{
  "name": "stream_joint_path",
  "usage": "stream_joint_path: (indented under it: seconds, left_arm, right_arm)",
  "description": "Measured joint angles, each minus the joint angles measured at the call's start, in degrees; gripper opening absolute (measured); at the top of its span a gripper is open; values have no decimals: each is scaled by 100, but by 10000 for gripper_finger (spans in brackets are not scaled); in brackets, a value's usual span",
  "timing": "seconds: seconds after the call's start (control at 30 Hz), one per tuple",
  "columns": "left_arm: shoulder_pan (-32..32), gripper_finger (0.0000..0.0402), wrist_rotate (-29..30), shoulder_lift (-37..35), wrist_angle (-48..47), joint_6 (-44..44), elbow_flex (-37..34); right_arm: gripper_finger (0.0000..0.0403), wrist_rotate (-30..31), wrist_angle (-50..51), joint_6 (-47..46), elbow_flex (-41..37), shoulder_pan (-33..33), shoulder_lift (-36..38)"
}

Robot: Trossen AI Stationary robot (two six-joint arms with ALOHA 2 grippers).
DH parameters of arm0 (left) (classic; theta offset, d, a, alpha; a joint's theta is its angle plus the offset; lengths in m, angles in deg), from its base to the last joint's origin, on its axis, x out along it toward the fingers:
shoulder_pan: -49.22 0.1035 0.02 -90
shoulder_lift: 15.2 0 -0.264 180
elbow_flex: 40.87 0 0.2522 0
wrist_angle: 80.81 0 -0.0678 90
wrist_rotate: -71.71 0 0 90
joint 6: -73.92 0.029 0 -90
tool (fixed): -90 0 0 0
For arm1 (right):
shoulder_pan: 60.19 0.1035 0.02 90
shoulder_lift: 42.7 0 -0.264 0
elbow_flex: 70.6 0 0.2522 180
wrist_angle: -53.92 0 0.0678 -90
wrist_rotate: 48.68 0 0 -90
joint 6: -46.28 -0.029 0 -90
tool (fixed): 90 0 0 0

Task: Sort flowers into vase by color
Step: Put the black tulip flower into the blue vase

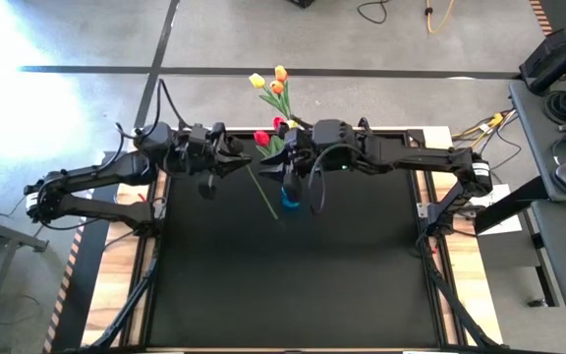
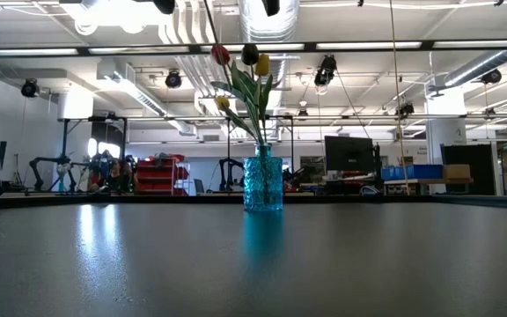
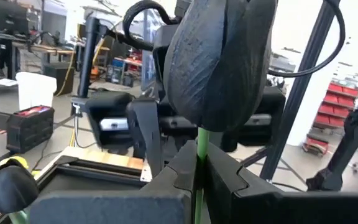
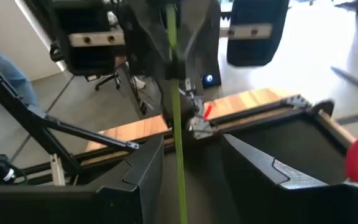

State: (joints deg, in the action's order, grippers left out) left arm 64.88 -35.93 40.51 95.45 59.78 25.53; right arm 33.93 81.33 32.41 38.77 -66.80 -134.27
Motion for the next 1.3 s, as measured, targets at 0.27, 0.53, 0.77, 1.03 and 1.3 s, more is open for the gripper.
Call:
stream_joint_path:
  seconds: [0.27,0.53,0.77,1.03,1.3]
  left_arm:
    - [2,0,-143,228,-29,134,151]
    - [2,0,-143,224,-11,185,211]
    - [2,0,-143,244,-23,185,211]
    - [9,0,-132,282,-115,254,211]
    - [9,0,-261,536,-157,267,211]
  right_arm:
    - [153,-14,11,-310,38,-4,-313]
    - [153,-6,-25,-298,225,-42,-325]
    - [153,-5,-45,-314,262,-46,-464]
    - [153,311,-49,-352,258,-41,-513]
    - [141,381,-65,-264,258,-52,-513]
